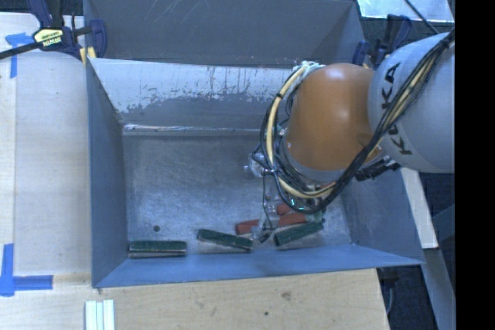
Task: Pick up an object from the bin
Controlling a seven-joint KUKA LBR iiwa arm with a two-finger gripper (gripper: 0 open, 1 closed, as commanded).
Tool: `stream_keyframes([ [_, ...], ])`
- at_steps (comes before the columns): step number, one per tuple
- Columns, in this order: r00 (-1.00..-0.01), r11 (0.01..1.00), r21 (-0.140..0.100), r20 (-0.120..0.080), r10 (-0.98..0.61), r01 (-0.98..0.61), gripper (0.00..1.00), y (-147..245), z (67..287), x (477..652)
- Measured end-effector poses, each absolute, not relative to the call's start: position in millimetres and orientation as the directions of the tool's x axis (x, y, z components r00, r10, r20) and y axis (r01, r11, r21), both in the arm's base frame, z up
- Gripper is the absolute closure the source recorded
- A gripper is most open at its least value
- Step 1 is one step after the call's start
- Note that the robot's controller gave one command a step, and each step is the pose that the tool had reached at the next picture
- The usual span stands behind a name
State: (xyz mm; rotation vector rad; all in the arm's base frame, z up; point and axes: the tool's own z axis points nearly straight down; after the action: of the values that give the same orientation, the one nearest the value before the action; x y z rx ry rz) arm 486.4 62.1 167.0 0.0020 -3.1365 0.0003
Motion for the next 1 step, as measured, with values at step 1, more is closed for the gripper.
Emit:
stream_keyframes([
  [1, -1.000, 1.000, 0.000, 0.006, 0.018, 0.018, 0.00, 49.5, 66.7, 489.4],
])
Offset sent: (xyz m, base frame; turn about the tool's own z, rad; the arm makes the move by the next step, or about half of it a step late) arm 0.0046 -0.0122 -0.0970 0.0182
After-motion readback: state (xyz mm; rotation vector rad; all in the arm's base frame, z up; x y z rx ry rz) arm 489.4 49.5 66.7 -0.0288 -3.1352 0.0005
